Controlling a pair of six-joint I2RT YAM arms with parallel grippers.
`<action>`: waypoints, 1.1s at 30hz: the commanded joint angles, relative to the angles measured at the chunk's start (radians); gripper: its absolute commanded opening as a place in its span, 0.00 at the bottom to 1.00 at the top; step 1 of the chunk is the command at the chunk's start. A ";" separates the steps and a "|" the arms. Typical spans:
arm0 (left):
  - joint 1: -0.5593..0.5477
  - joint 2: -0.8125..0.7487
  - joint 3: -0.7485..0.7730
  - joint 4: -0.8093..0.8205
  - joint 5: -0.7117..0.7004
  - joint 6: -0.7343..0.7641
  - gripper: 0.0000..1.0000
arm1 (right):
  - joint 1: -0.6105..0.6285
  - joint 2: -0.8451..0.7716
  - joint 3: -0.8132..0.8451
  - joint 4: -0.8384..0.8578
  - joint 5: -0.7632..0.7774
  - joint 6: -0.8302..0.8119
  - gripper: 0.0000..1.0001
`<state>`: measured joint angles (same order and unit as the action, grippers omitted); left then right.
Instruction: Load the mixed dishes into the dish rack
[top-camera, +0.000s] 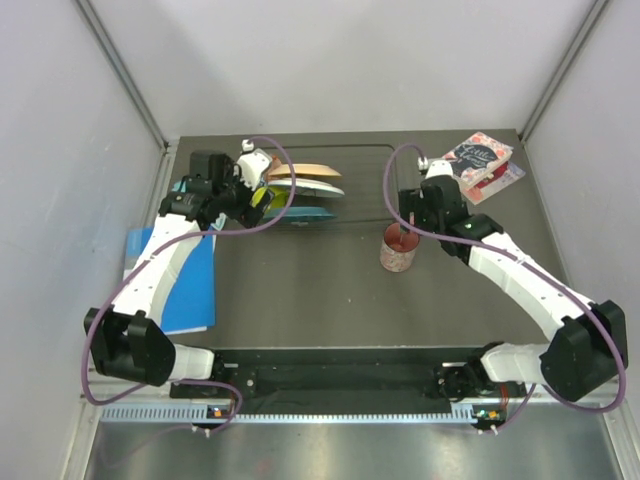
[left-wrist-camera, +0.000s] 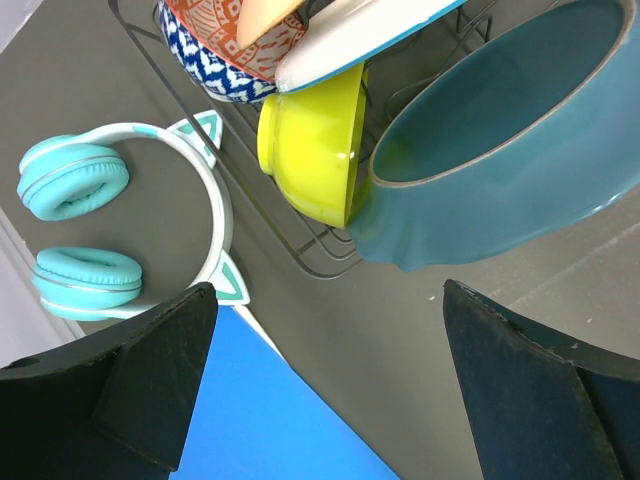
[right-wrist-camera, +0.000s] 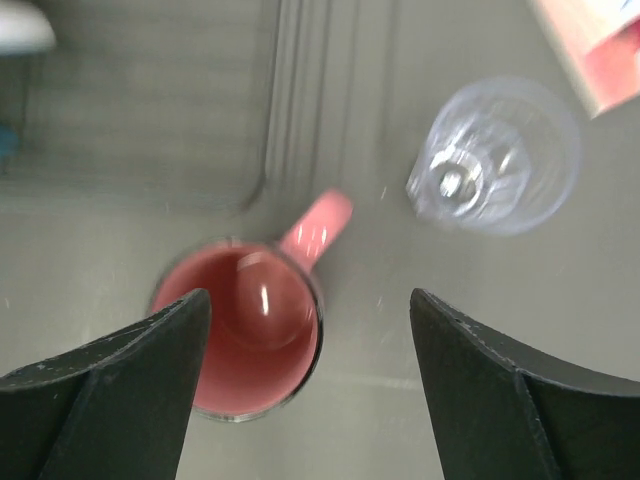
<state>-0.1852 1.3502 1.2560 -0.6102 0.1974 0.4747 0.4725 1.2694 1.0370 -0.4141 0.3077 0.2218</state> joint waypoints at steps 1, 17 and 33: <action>0.003 -0.055 0.030 -0.008 0.033 -0.028 0.99 | -0.011 -0.019 -0.051 -0.023 -0.050 0.097 0.79; -0.022 -0.123 0.168 -0.092 0.126 -0.080 0.99 | -0.011 0.205 -0.095 0.017 -0.077 0.133 0.47; -0.060 -0.131 0.181 -0.069 0.137 -0.105 0.99 | 0.061 0.053 -0.187 -0.127 -0.329 0.036 0.00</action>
<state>-0.2352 1.2304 1.3933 -0.7116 0.3218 0.3901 0.4847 1.3483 0.8360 -0.4313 0.0807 0.2806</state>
